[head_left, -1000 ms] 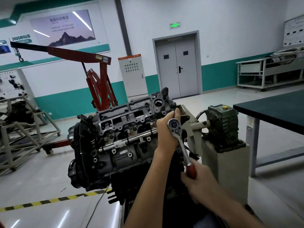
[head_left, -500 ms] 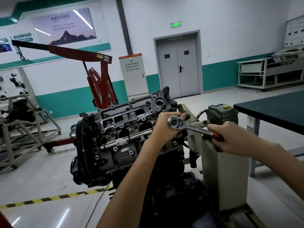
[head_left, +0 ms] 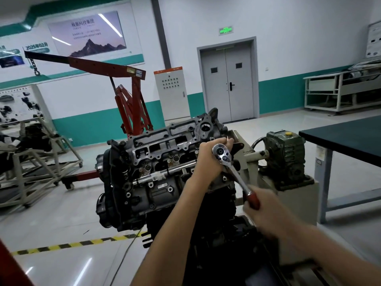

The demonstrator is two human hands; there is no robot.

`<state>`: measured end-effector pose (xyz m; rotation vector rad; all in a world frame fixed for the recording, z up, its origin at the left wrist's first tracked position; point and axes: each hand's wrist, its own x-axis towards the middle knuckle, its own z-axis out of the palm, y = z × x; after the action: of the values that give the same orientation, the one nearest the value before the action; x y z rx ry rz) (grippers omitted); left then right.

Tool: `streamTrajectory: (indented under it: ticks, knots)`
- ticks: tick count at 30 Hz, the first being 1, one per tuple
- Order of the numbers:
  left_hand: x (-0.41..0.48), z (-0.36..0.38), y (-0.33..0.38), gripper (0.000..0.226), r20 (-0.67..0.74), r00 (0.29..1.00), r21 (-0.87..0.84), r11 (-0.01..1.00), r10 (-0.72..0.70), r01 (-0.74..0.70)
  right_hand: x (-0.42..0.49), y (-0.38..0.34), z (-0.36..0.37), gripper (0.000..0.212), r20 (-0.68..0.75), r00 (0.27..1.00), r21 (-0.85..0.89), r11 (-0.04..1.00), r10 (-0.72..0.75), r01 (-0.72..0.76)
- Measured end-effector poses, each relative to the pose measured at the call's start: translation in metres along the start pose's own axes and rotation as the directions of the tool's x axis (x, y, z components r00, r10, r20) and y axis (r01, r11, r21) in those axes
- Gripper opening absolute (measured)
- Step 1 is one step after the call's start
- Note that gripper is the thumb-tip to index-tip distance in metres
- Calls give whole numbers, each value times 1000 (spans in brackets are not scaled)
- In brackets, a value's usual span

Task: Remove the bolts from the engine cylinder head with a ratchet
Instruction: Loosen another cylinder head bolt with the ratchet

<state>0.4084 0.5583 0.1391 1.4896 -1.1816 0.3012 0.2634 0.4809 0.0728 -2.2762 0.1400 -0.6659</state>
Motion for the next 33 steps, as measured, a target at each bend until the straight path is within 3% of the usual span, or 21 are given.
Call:
streamTrajectory:
  ticks: [2,4,6,7,9,12,15,17,19,22,24,27,30,33]
  knots:
    - [4,-7,1,46,89,996,109,993,26,-36,15,6,-45,21,142,988,-212,973,-63,92]
    - [8,-8,1,47,139,990,143,988,36,-56,35,6,-79,5,196,975,-449,875,-100,180]
    - [7,-3,0,47,83,997,65,998,5,-11,45,4,-91,14,163,976,-571,792,-147,214]
    - [5,1,-1,47,23,1000,12,1000,-8,7,44,6,-87,18,144,979,-565,801,-141,198]
    - [1,8,-1,48,-98,995,-63,998,-14,7,30,10,-62,16,102,993,-430,897,-67,104]
    - [-4,22,0,48,-203,979,-120,993,-29,4,0,5,-4,13,-41,999,-61,998,27,-30]
    - [-2,33,5,47,-277,958,-135,990,-80,43,-15,-17,53,23,-74,986,363,925,152,-115]
    - [-1,33,4,47,-298,951,-99,994,-80,52,-16,-26,69,22,-34,984,476,869,172,-135]
    - [-2,26,3,47,-232,971,-104,994,-55,32,-12,-17,54,15,-50,988,350,929,146,-119]
    - [-2,6,0,48,-73,997,-4,1000,-26,25,4,5,-6,12,18,1000,-69,998,12,-10]
    - [1,-4,0,46,15,1000,74,997,23,-24,22,10,-50,9,155,987,-307,948,-35,82]
    - [1,-7,-1,45,16,994,101,989,107,-108,48,2,-92,6,185,972,-577,785,-144,226]
    - [-5,3,-3,48,-91,994,-3,998,68,-69,45,8,-85,8,153,979,-559,805,-136,199]
    - [-8,16,-4,50,-206,977,-64,996,48,-63,14,14,-39,10,49,998,-257,965,-36,48]
